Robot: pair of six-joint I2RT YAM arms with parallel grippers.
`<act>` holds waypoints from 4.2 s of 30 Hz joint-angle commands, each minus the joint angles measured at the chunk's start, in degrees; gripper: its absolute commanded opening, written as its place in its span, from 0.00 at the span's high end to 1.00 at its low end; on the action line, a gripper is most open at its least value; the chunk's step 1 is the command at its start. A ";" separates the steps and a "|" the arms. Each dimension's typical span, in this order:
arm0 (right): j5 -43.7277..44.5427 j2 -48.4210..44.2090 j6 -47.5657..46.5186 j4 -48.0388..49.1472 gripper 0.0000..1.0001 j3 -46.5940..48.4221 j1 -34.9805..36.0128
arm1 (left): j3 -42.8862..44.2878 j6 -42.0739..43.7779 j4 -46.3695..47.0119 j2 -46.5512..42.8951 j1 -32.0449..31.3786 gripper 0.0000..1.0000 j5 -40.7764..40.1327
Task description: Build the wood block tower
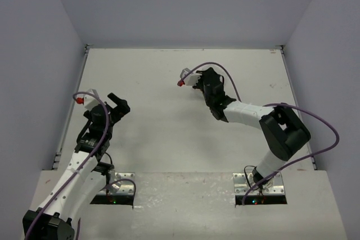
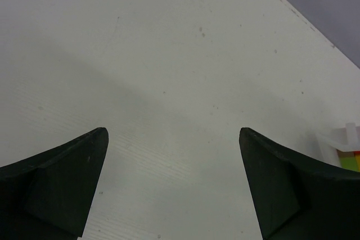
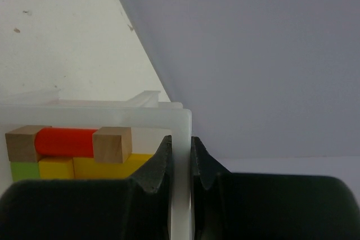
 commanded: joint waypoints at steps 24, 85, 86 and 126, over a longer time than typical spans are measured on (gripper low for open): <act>22.10 30.39 -43.41 56.24 1.00 11.29 12.21 | 2.13 -0.42 -1.12 -5.58 0.58 0.00 -2.22; -30.49 22.84 84.23 -58.68 1.00 47.50 -33.35 | 10.29 5.13 7.98 18.26 0.58 0.00 8.91; -28.70 23.31 84.33 -58.48 1.00 46.85 -33.59 | 10.12 4.98 8.12 18.19 0.58 0.00 8.43; -36.11 -38.64 91.14 -40.79 0.01 -22.33 -34.64 | 8.36 -0.59 0.62 13.67 0.58 0.00 10.70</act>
